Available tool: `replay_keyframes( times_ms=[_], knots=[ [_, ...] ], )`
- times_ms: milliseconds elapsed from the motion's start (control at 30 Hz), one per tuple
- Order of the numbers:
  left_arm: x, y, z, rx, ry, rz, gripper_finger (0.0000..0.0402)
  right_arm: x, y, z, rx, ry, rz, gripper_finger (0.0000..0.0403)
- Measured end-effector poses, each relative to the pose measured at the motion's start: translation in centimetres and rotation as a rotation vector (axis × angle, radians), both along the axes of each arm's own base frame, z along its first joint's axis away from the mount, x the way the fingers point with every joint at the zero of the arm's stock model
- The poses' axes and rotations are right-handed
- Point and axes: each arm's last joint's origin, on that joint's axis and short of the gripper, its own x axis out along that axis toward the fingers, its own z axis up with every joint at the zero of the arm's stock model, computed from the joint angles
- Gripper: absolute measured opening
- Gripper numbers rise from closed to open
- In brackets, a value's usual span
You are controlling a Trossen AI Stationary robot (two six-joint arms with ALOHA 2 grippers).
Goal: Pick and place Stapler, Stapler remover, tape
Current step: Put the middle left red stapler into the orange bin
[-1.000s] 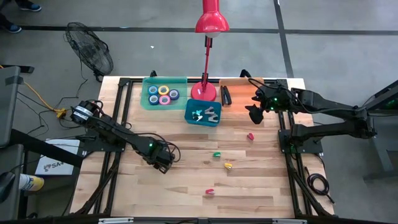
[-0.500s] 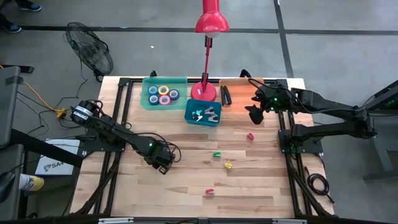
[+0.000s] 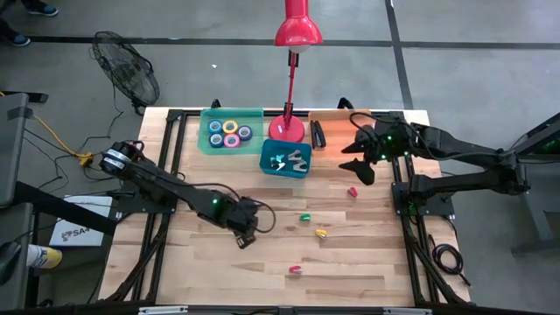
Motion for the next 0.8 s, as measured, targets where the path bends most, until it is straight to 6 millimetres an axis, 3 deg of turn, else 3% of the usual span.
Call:
replay_keyframes(
  times_ms=[200, 333, 567, 800],
  knots=[
    [2.4, 1.2, 4.1, 0.097, -0.147, -0.055, 0.0055, 1.6, 0.8, 0.1, -0.023, -0.069, 0.15, 0.0266],
    [3.5, 2.8, 5.8, 0.132, -0.191, -0.078, 0.0055, 3.2, 1.6, 0.0, -0.063, -0.113, 0.229, 0.0266],
    [4.7, 5.0, 7.7, 0.173, -0.244, -0.127, 0.0055, 6.1, 2.7, -0.9, -0.088, -0.146, 0.297, 0.0266],
    [5.4, 5.4, 8.4, 0.192, -0.318, -0.19, 0.0055, 8.8, 3.7, -2.2, -0.103, -0.165, 0.353, 0.0266]
  ],
)
